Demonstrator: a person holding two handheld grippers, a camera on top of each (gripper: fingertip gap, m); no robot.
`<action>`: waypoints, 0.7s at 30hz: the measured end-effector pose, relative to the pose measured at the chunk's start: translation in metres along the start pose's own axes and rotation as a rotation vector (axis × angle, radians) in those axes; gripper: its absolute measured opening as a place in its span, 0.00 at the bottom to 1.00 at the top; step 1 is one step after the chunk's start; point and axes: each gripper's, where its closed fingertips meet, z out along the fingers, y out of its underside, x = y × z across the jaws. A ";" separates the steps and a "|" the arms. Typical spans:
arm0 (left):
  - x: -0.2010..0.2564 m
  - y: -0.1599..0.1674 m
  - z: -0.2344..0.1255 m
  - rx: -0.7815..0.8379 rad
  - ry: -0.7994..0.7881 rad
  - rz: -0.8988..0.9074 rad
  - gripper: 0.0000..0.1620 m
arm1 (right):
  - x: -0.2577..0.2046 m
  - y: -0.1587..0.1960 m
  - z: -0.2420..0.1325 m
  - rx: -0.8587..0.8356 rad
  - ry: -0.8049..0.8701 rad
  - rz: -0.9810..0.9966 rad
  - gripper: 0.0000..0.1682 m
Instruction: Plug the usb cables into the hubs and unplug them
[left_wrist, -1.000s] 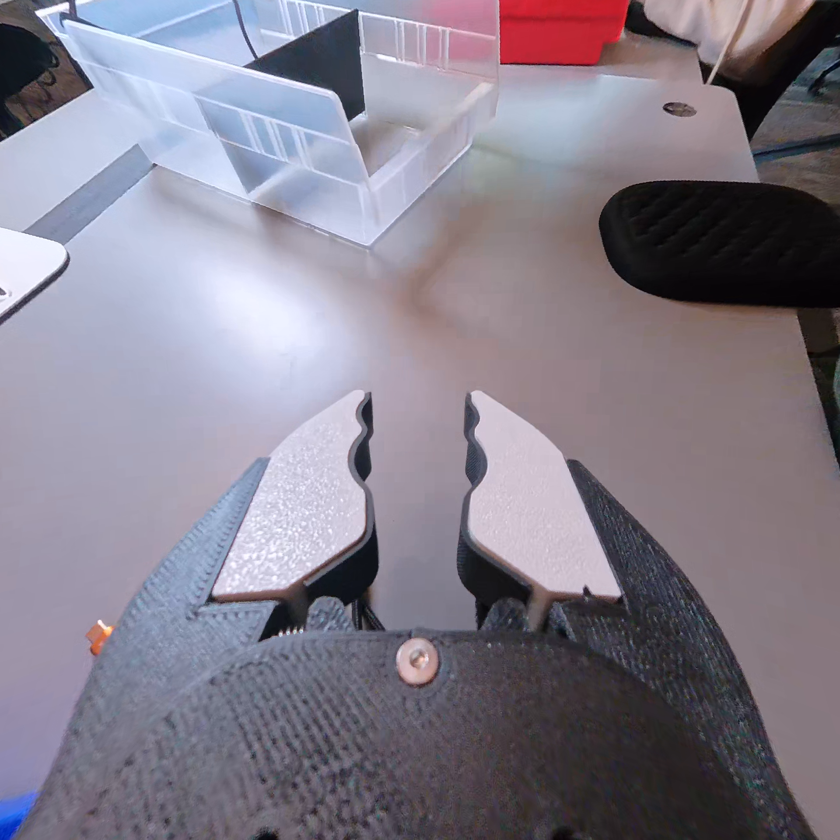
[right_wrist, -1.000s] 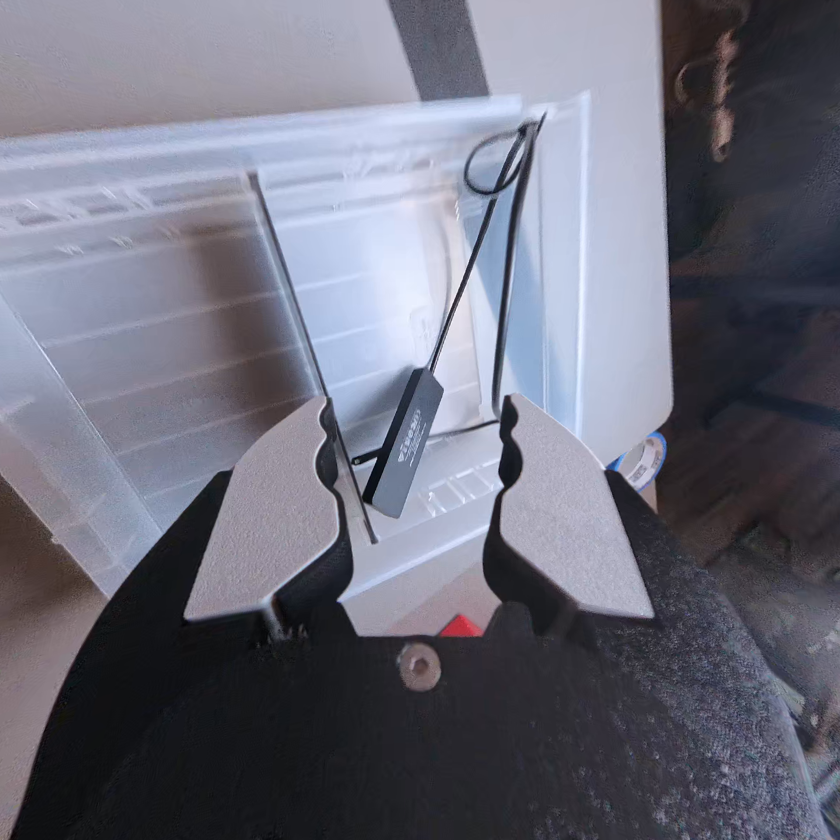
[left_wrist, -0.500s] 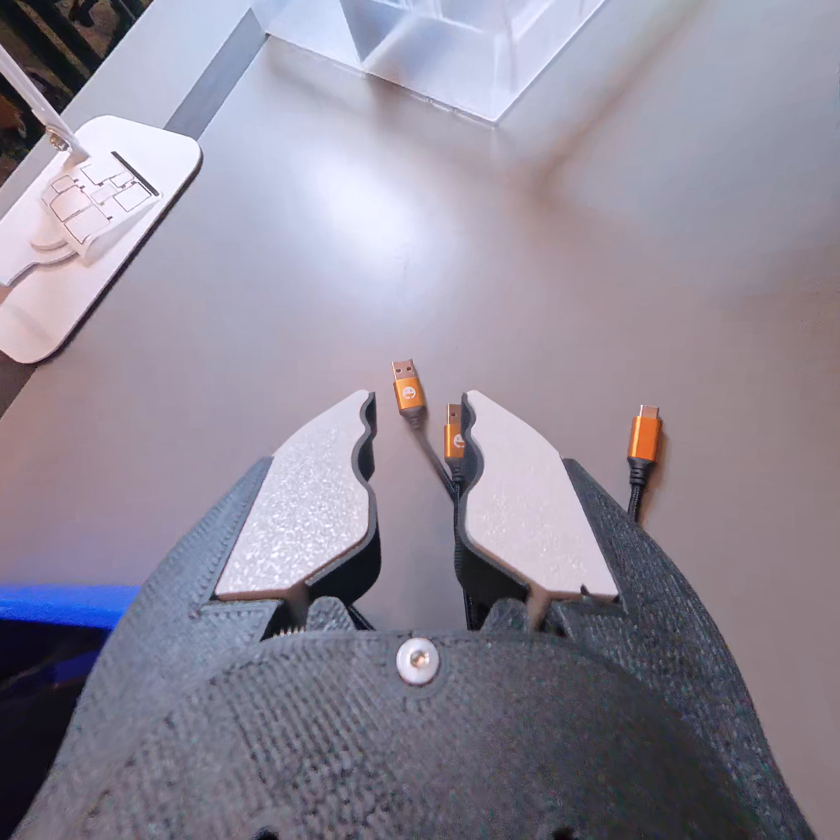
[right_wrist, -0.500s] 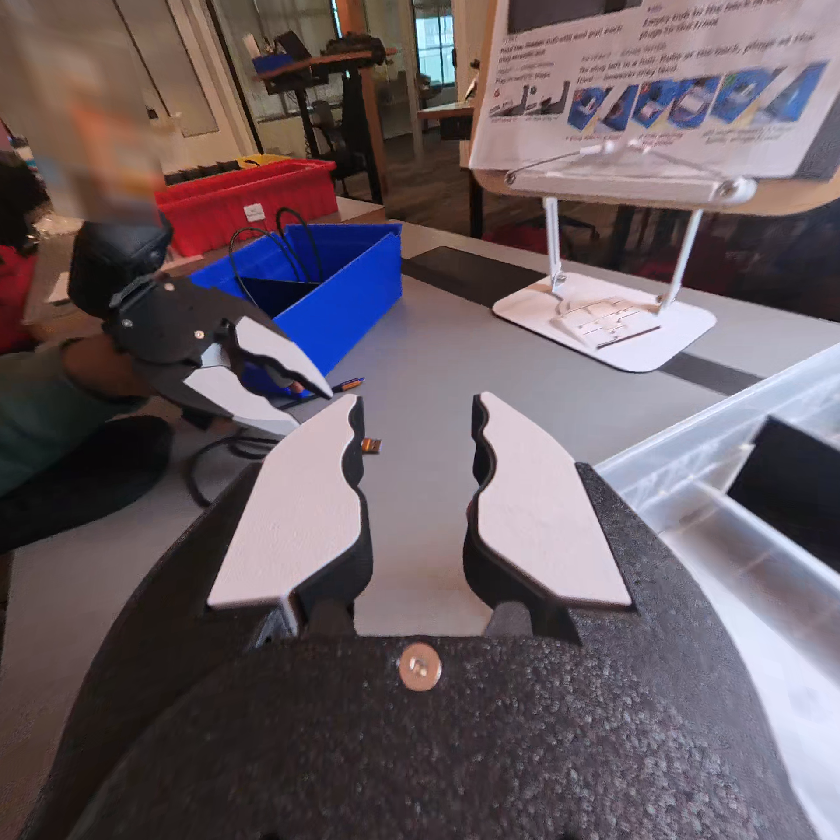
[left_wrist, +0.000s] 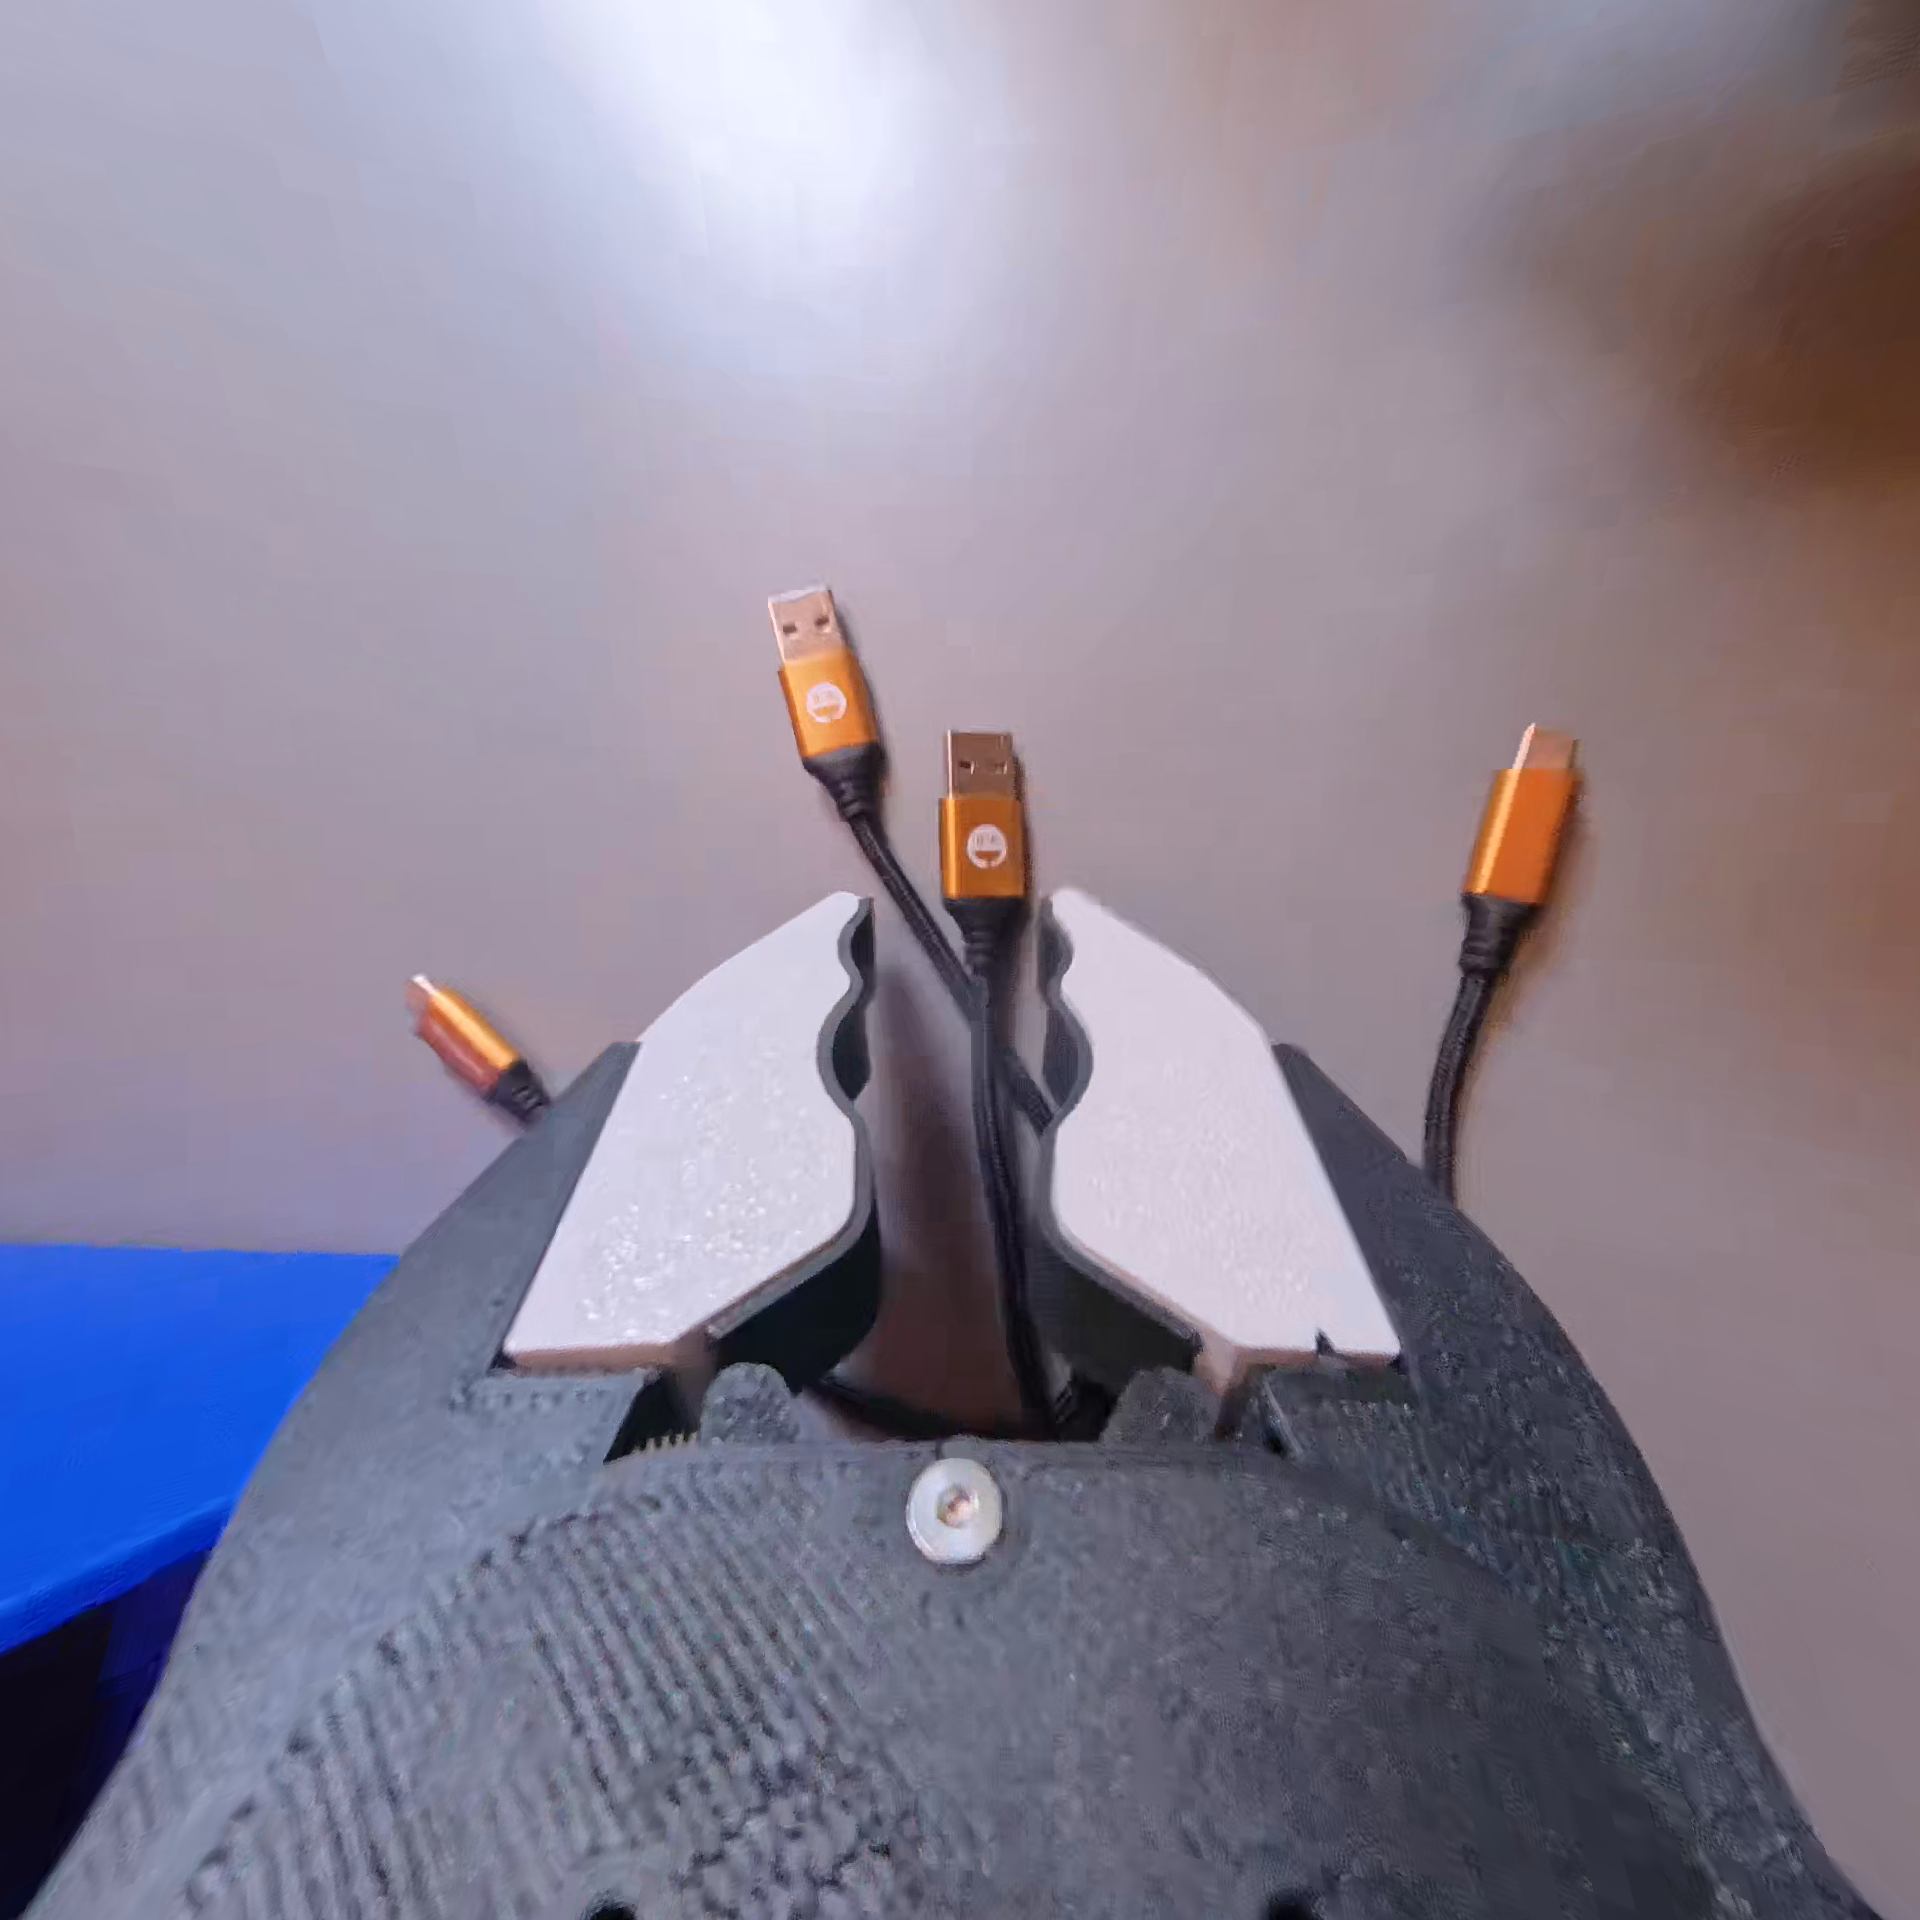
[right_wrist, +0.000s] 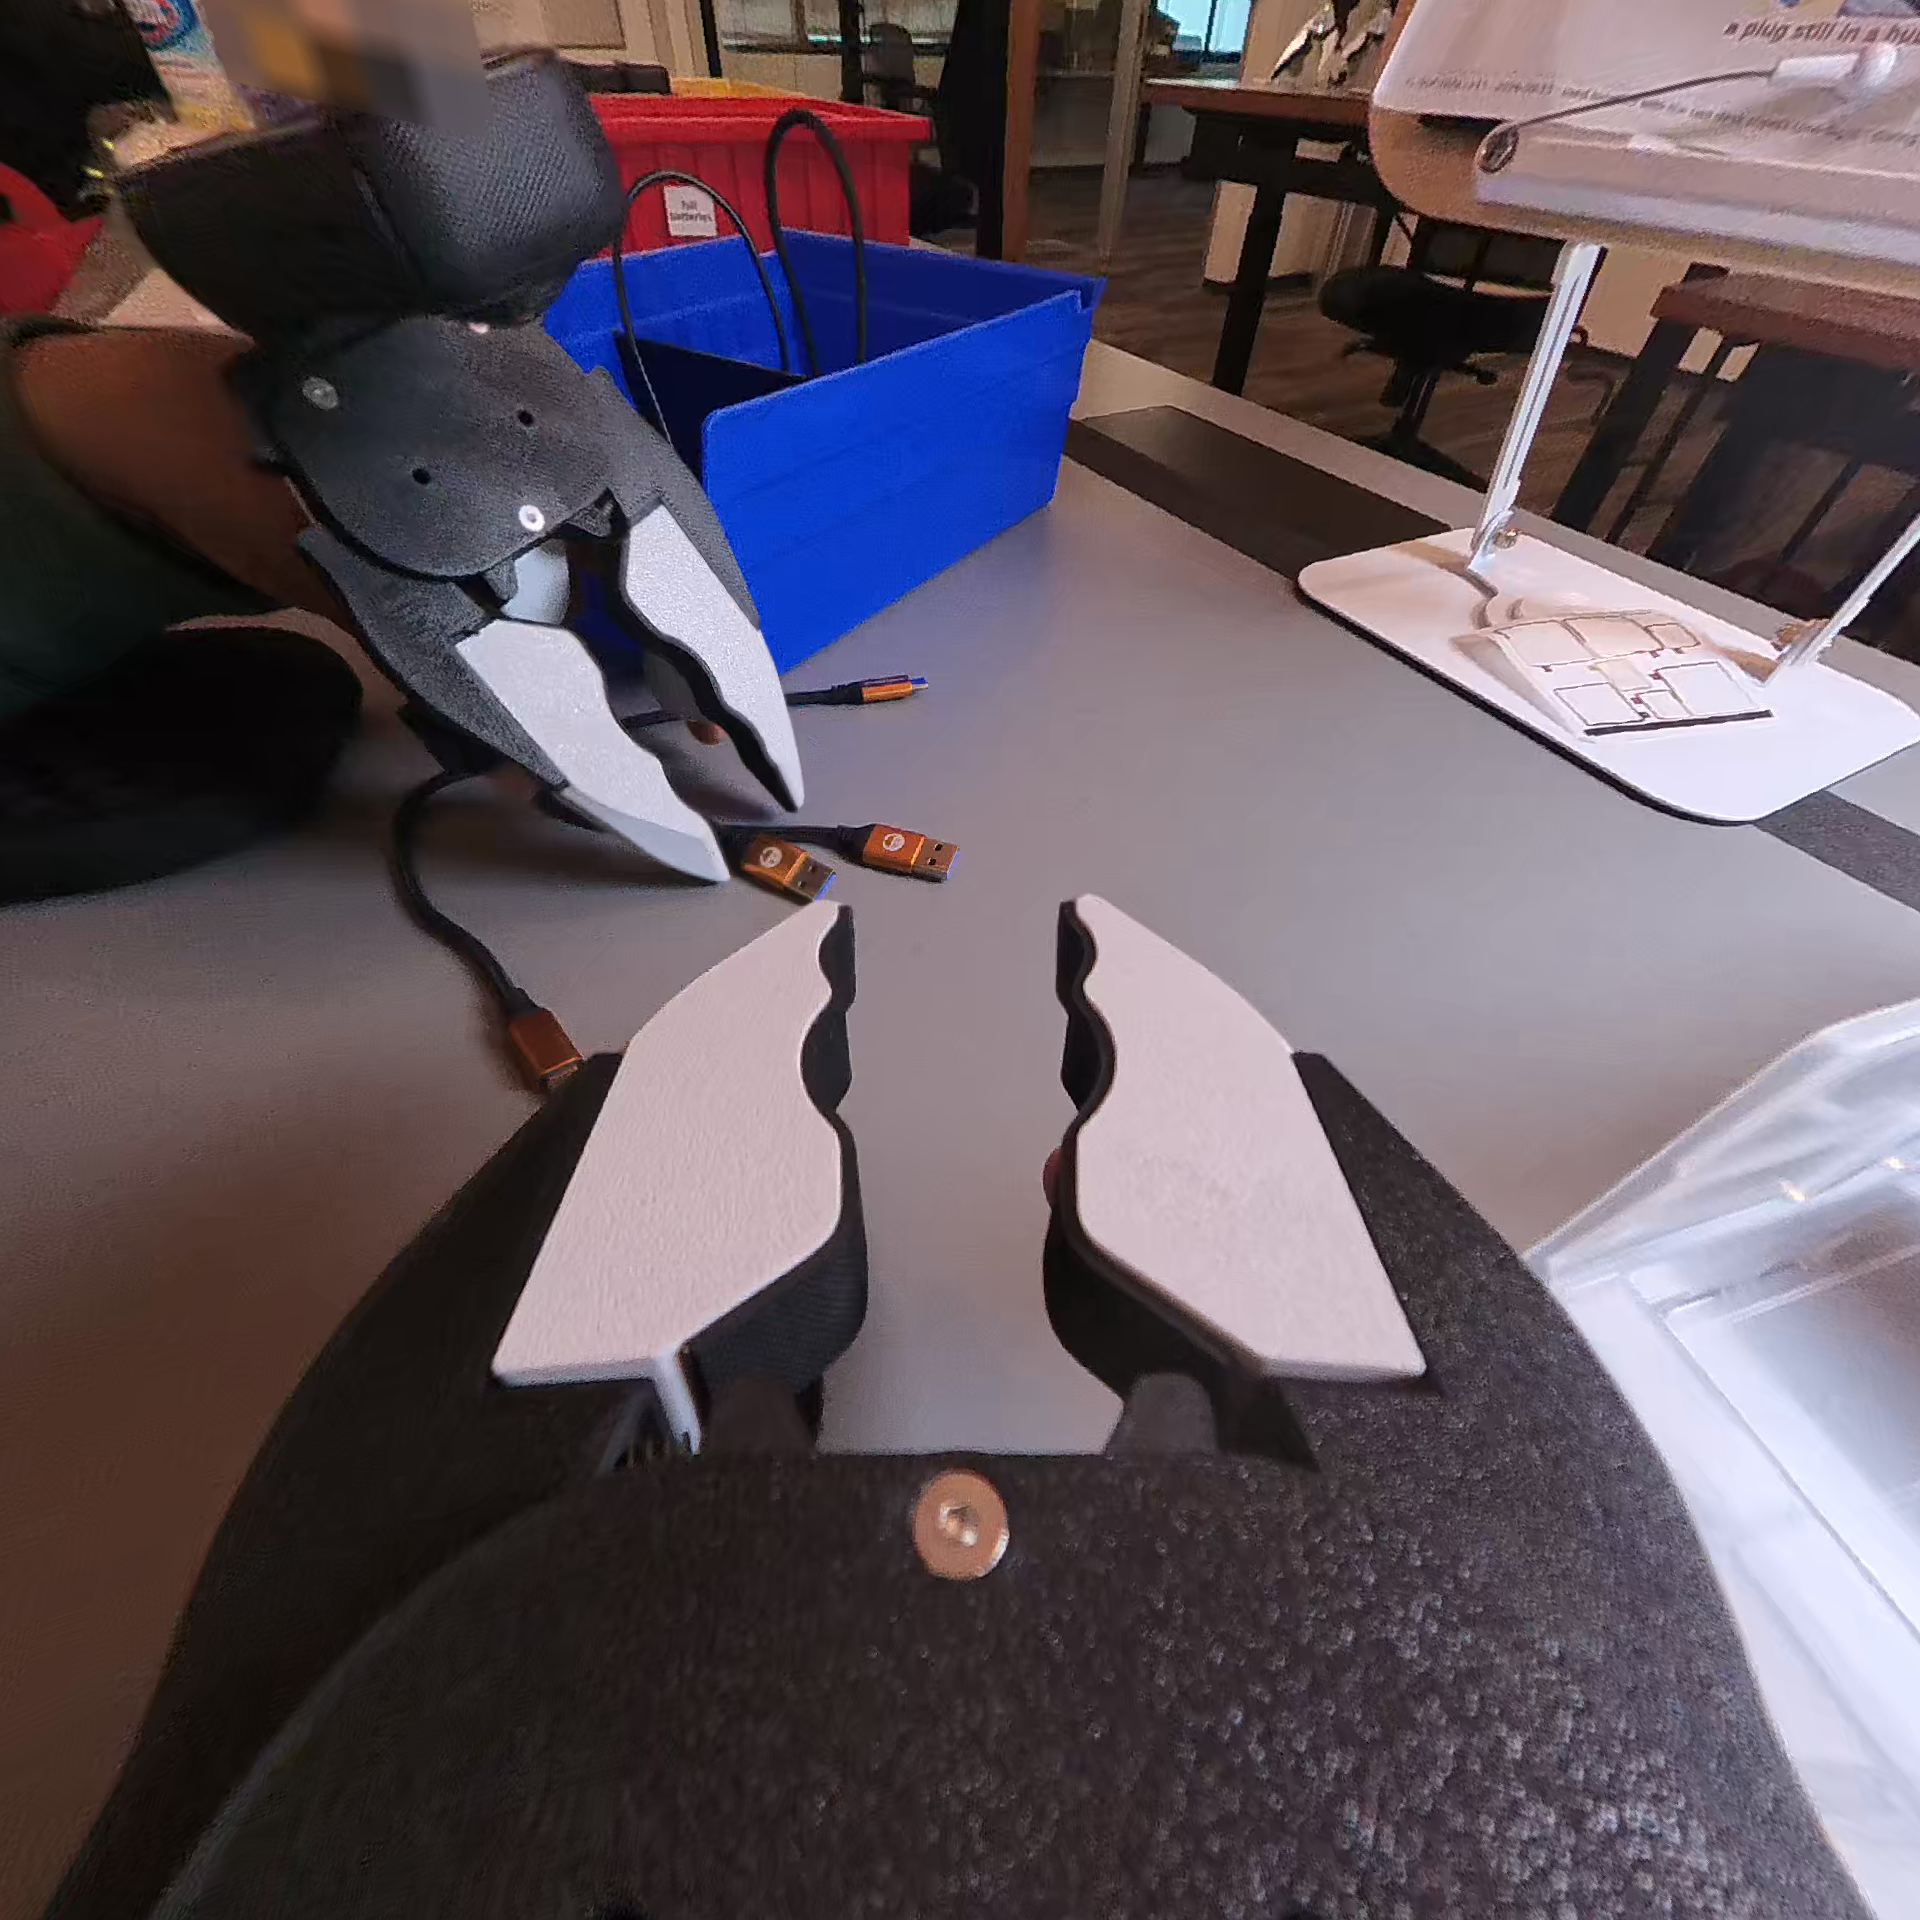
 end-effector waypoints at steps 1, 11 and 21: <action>0.003 0.001 0.000 0.008 0.048 -0.051 0.18 | -0.001 0.002 -0.001 -0.007 -0.003 -0.002 0.22; 0.019 -0.004 0.000 0.064 0.175 -0.035 0.05 | -0.015 0.007 -0.001 -0.034 -0.059 -0.059 0.18; 0.098 -0.056 0.004 0.162 0.279 0.246 0.04 | -0.071 0.052 -0.005 -0.349 -0.329 -0.483 0.26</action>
